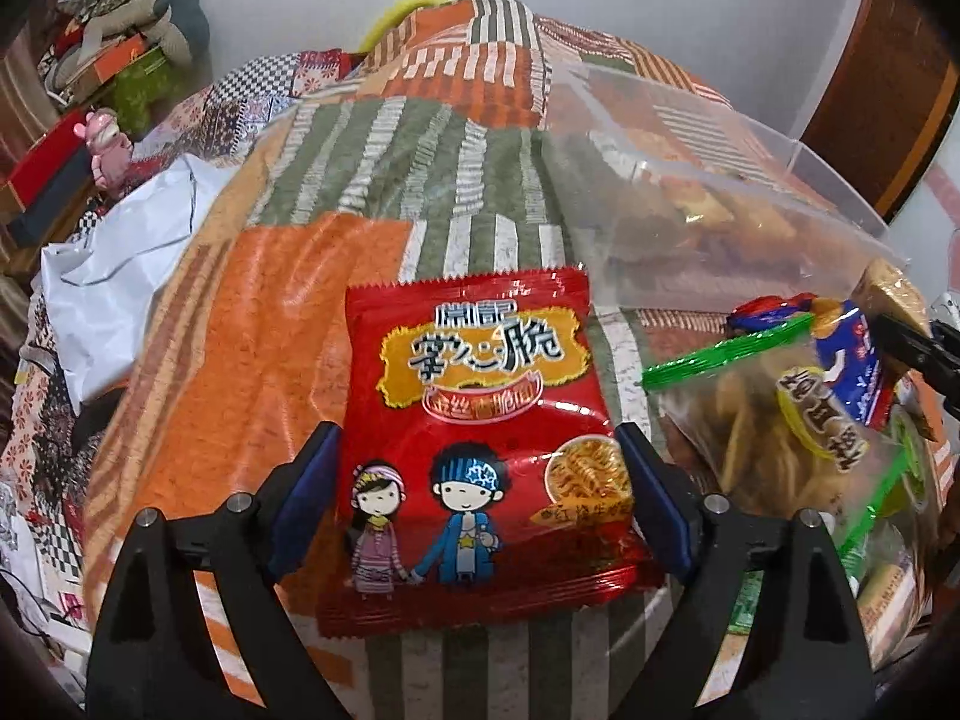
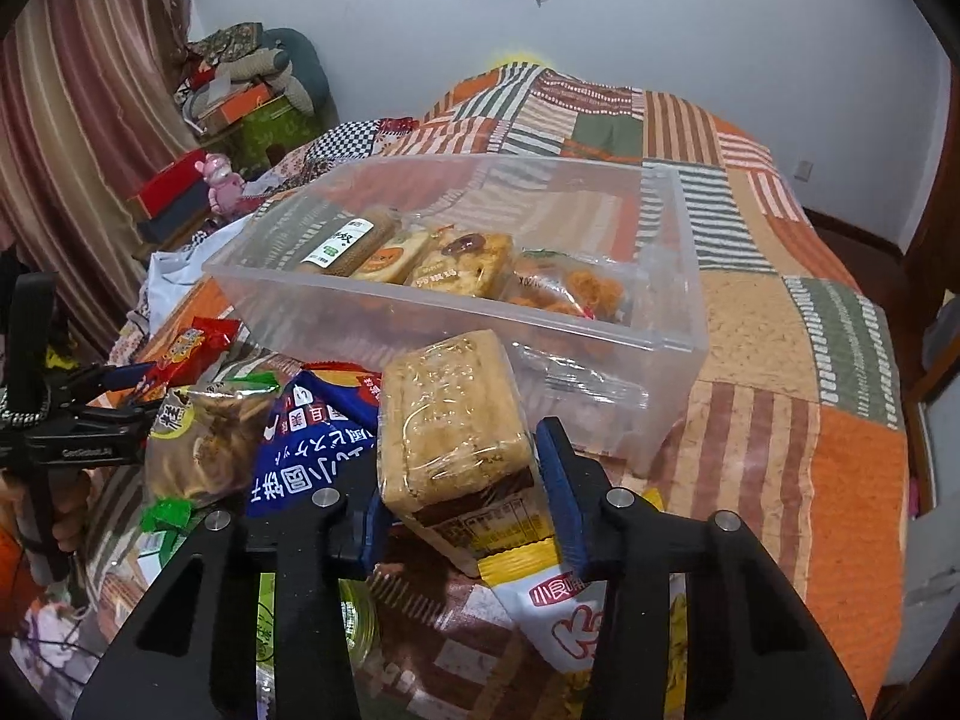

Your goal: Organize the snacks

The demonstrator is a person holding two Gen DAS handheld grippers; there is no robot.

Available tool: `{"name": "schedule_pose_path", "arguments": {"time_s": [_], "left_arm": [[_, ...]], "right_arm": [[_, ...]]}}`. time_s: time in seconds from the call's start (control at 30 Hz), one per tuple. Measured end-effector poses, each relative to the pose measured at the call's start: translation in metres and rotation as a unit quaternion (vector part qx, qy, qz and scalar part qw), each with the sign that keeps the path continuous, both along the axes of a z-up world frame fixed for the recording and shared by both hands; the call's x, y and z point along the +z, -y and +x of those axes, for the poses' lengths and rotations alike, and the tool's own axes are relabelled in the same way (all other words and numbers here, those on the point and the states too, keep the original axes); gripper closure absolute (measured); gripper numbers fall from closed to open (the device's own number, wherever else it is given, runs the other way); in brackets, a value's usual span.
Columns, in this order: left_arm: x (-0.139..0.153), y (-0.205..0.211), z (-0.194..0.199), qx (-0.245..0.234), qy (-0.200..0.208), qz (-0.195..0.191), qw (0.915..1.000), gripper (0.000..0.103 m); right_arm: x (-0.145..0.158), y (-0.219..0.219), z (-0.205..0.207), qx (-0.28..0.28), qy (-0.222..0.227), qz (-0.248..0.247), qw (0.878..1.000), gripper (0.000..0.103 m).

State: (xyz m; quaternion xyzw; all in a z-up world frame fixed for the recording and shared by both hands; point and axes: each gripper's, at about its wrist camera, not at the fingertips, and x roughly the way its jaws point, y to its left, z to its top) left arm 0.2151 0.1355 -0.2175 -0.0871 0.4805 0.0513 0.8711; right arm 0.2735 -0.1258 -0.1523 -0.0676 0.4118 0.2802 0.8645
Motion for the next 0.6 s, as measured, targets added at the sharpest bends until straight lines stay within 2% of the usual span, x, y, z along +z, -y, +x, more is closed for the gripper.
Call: {"name": "schedule_pose_path", "arguments": {"time_s": [0.1,0.17,0.2,0.43,0.6], "left_arm": [[-0.003,-0.003,-0.003,0.003,0.011,-0.011,0.9999,0.017],[-0.002,-0.005,-0.006,0.005,0.016,-0.013,0.9998,0.029],[-0.001,-0.005,-0.008,0.004,0.018,-0.010,0.9998,0.031],[0.006,-0.003,-0.018,0.005,0.022,-0.001,0.9997,0.034],[0.022,0.000,-0.029,0.009,0.039,-0.002,0.9992,0.034]], "right_arm": [[0.002,0.001,-0.002,-0.005,0.008,-0.002,1.000,0.065],[0.003,0.003,-0.002,-0.010,0.010,0.001,1.000,0.066],[0.004,0.004,-0.002,-0.012,0.010,0.003,1.000,0.067],[0.015,0.011,-0.006,-0.014,0.020,0.010,1.000,0.070],[0.027,0.016,-0.012,-0.019,0.036,0.012,0.999,0.070]]}}
